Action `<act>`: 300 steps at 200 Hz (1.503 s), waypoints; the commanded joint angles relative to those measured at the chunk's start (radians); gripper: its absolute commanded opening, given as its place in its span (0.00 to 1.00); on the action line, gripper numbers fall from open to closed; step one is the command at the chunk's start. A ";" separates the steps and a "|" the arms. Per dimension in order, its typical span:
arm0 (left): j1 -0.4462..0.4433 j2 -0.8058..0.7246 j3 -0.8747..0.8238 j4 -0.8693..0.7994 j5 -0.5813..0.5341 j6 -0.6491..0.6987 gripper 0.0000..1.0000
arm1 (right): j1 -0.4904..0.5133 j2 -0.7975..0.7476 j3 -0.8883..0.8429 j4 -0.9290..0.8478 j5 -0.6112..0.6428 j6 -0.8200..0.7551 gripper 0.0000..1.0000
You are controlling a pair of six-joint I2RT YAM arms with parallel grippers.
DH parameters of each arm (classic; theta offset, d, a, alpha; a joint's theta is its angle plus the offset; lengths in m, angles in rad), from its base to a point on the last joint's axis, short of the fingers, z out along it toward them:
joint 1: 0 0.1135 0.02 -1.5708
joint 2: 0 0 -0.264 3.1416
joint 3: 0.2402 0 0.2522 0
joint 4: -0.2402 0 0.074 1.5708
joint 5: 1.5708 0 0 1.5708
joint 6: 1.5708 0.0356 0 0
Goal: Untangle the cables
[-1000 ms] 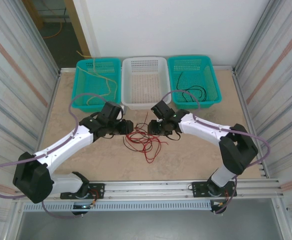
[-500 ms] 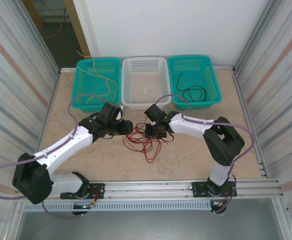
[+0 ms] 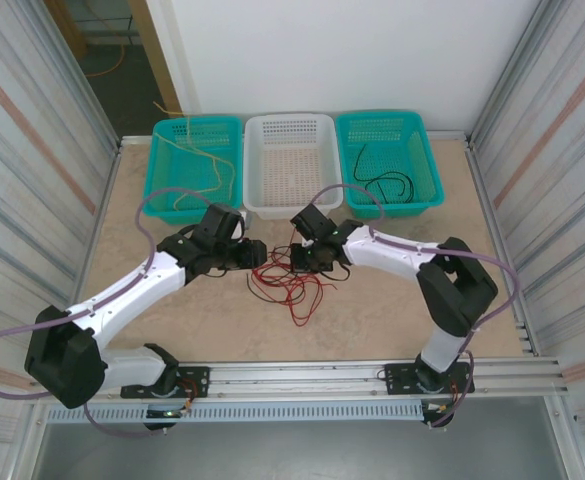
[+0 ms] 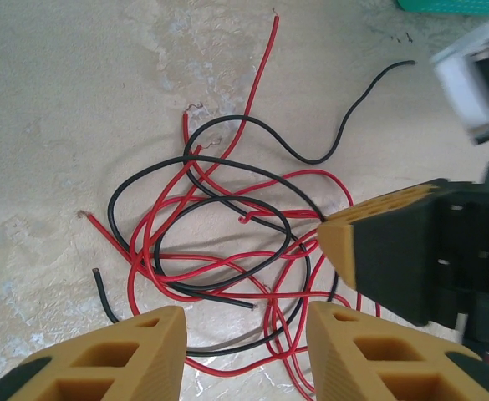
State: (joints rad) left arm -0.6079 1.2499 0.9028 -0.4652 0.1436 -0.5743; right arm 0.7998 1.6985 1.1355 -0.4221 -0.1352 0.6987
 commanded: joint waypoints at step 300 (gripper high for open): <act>0.008 -0.245 0.057 0.134 0.032 0.109 0.22 | 0.114 -0.525 0.262 -0.055 0.034 -0.226 0.00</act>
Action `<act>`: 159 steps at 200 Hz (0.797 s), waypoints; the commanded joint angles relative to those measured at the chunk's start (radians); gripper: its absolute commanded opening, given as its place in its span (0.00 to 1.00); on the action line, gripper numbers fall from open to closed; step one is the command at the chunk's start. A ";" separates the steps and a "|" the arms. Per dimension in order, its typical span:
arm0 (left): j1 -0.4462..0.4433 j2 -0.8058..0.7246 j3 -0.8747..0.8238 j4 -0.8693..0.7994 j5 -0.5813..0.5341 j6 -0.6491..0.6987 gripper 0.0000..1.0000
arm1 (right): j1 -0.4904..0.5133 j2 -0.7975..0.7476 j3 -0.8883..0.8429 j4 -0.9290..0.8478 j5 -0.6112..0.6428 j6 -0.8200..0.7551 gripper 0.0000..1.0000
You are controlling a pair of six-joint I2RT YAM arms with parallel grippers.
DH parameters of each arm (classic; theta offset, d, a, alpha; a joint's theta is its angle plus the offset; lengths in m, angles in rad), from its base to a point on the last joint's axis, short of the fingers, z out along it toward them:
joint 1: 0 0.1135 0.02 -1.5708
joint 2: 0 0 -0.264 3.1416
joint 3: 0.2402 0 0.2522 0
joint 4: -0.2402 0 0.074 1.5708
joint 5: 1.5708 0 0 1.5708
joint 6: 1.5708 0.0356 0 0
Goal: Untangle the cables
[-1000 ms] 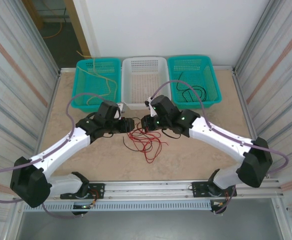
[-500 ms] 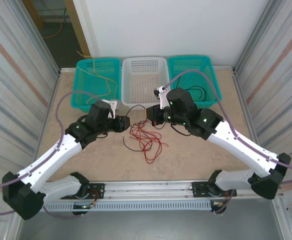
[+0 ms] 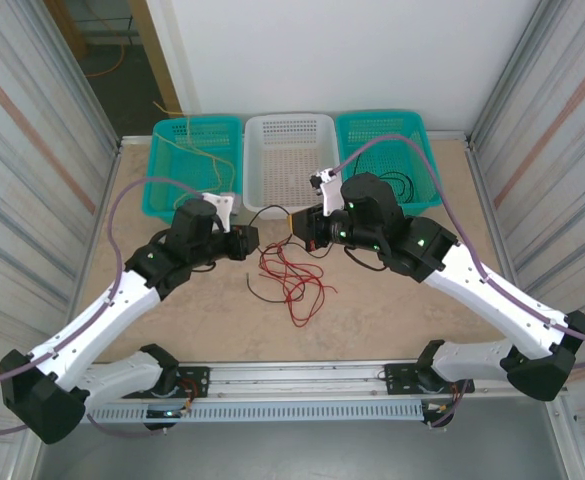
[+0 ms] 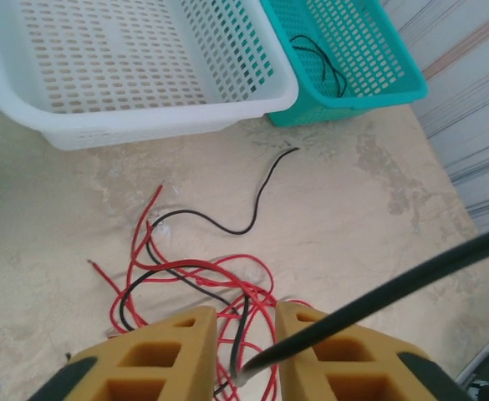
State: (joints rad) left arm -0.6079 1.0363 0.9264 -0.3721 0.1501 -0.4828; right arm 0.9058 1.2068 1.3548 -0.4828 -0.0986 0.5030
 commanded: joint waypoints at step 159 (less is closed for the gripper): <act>0.028 -0.064 0.263 0.135 0.391 -0.016 0.00 | 0.005 -0.065 0.058 -0.010 0.124 -0.043 0.64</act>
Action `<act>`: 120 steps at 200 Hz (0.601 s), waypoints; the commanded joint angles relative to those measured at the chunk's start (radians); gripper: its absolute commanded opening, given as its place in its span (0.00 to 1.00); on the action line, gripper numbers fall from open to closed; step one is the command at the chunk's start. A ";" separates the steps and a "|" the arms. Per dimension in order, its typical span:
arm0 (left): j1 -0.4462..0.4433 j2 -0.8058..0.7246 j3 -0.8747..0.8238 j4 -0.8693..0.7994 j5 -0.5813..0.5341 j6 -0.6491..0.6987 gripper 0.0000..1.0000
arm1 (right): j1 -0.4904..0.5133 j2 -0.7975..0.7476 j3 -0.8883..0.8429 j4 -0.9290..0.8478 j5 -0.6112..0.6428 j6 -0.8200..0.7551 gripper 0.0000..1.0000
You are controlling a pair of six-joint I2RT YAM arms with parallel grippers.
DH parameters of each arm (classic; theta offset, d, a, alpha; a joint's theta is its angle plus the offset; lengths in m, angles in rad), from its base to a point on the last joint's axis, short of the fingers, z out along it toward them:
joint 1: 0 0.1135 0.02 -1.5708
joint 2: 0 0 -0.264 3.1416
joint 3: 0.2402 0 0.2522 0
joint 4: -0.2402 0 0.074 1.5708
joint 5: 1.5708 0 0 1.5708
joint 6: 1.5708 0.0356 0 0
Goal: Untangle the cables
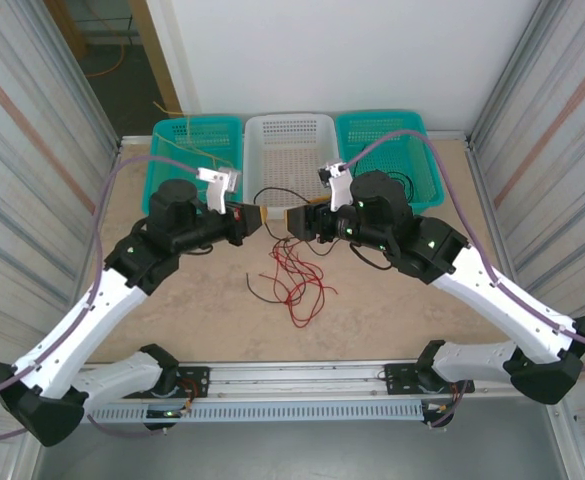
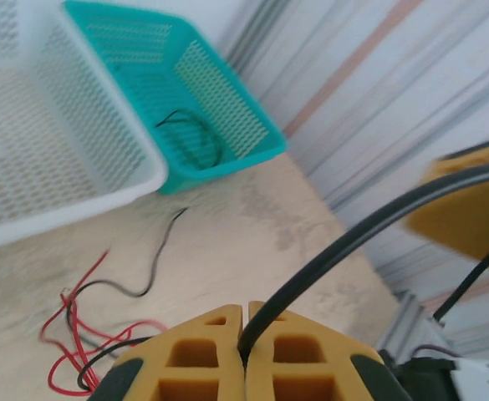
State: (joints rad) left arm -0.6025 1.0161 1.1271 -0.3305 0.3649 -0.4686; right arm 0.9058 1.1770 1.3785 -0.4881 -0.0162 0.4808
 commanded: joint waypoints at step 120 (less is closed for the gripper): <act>0.101 -0.035 0.158 0.269 0.365 -0.202 0.00 | 0.009 -0.030 0.012 0.086 -0.121 -0.041 0.69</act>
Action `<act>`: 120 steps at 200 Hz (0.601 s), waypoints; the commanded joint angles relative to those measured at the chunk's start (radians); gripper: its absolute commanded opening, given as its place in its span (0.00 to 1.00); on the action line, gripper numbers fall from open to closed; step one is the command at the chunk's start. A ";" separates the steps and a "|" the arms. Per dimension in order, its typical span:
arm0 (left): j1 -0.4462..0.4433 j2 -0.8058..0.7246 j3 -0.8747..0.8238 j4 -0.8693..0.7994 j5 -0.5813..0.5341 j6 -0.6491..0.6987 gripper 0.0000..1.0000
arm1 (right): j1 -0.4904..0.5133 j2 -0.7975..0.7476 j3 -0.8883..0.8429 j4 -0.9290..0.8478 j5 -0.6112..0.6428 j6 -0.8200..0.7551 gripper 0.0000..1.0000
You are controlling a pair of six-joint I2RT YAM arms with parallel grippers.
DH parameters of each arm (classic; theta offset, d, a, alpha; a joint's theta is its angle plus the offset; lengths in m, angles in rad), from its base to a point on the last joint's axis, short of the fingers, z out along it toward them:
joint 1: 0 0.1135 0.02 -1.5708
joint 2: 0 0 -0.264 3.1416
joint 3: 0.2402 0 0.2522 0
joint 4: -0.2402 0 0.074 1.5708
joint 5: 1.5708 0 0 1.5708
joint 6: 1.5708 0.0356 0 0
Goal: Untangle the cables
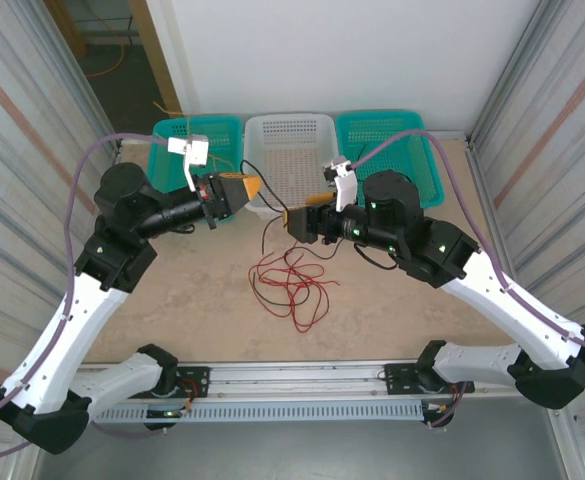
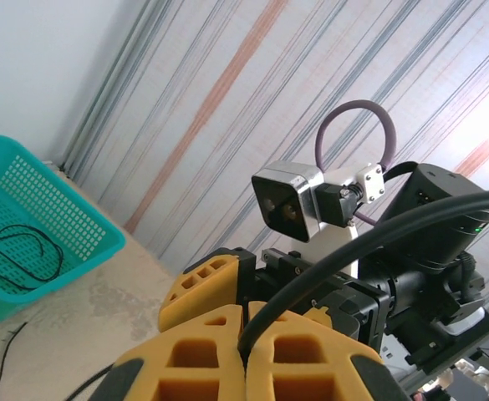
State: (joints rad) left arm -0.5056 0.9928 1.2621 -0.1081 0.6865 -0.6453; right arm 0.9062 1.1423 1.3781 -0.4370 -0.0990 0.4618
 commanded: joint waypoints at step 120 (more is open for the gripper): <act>0.006 0.012 -0.010 0.066 0.035 -0.032 0.00 | 0.062 0.079 0.081 0.026 -0.116 -0.071 0.30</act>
State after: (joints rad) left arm -0.5056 1.0065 1.2617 -0.0906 0.7067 -0.6678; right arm 0.9531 1.2072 1.4162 -0.4259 -0.2100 0.4187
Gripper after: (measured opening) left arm 0.068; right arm 0.369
